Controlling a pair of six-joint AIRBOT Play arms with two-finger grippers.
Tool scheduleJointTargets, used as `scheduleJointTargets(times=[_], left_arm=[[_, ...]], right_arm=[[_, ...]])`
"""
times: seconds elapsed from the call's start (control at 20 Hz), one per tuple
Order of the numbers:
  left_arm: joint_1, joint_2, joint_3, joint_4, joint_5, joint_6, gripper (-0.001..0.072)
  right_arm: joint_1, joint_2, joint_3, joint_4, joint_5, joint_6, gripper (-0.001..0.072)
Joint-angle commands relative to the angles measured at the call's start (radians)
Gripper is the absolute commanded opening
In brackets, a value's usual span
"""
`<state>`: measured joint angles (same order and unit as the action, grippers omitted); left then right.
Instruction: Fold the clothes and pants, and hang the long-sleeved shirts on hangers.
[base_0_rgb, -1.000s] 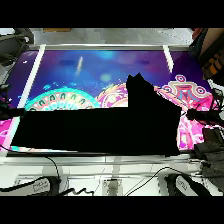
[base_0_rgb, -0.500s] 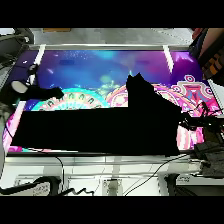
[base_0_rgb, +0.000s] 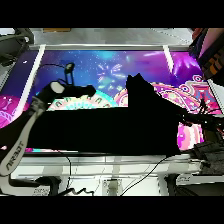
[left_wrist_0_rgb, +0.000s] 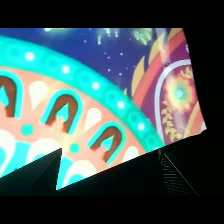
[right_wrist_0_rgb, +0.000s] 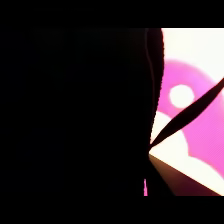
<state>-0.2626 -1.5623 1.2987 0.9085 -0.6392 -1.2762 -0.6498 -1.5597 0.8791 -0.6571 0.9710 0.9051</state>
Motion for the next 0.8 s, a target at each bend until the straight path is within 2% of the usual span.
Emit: scheduleJointTargets(times=[0.0,0.05,0.15,0.2,0.45,0.65,0.75], left_arm=[[-0.112,-0.109,0.092,-0.071,0.064,0.000,0.0703],[-0.138,-0.148,0.133,-0.090,0.063,0.000,0.0702],[-0.187,-0.227,0.225,-0.161,0.063,0.000,0.0702],[-0.208,-0.264,0.271,-0.194,0.063,0.000,0.0702],[-0.297,-0.425,0.471,-0.214,0.063,-0.003,0.0696],[-0.305,-0.448,0.476,-0.213,0.072,-0.003,0.0696],[-0.305,-0.448,0.476,-0.214,0.087,-0.003,0.0696]], right_arm=[[0.003,-0.001,0.008,-0.021,0.024,-0.010,0.0544],[0.002,-0.001,0.008,-0.023,0.034,-0.010,0.0475],[0.002,-0.001,0.008,-0.042,0.040,-0.010,0.0133],[0.002,-0.001,0.008,-0.056,0.039,-0.010,0.0020],[0.002,-0.001,0.008,-0.101,0.046,-0.010,0.0015],[0.002,0.009,0.006,-0.139,0.182,-0.043,0.0013],[0.007,0.026,-0.009,-0.098,0.231,-0.043,0.0012]])
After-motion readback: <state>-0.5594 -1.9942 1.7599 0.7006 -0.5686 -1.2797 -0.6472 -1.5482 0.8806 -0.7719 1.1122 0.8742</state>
